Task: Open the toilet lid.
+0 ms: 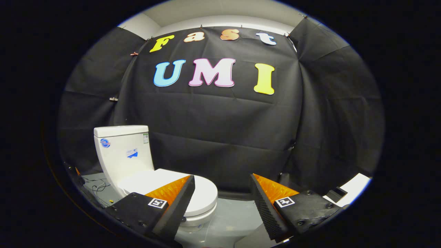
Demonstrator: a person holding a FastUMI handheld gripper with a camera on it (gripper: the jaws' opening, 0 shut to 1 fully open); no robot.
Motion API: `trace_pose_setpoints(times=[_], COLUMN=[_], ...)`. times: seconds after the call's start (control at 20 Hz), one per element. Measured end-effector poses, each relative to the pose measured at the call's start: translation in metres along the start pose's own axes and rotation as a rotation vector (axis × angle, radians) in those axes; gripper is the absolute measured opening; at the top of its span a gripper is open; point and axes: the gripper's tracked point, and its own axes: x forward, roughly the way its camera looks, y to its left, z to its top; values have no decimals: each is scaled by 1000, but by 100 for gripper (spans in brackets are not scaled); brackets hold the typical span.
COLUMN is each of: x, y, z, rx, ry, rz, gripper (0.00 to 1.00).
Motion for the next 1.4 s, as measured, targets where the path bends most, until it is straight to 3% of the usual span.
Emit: trace_pose_setpoints(times=[0.25,0.5,0.75,0.95,1.2,1.25,1.4], x=[3,29,41,60,62,63,67], y=[55,70,94,101,104,108,100], z=[-59,-127,-193,-218,-251,-254,-279], rx=[31,19,297,563,736,783,773], ry=[222,428,718,803,896,901,935], rz=[179,196,219,214,216,218,160], gripper=[97,96,95,91,91,76,32])
